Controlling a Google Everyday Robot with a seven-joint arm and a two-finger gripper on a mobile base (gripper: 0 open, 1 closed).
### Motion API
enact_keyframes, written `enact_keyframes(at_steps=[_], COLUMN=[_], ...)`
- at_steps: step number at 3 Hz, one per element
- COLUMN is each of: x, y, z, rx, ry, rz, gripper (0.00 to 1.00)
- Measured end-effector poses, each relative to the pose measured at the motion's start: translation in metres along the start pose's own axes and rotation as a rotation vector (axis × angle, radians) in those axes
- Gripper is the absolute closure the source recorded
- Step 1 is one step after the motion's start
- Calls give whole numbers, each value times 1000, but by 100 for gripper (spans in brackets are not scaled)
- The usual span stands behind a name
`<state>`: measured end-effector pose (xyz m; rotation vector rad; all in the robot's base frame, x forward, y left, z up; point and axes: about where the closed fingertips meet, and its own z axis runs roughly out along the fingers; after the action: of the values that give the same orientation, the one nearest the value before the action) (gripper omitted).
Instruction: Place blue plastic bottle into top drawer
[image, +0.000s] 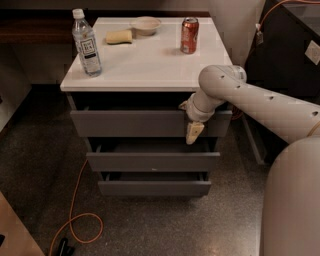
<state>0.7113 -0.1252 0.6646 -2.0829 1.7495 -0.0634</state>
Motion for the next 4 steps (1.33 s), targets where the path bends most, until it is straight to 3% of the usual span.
enact_keyframes(at_steps=[3, 4], x=[-9, -17], y=[27, 48], z=[-12, -21], rx=[15, 1], ry=[-12, -28], rz=[-4, -20], gripper=[88, 100])
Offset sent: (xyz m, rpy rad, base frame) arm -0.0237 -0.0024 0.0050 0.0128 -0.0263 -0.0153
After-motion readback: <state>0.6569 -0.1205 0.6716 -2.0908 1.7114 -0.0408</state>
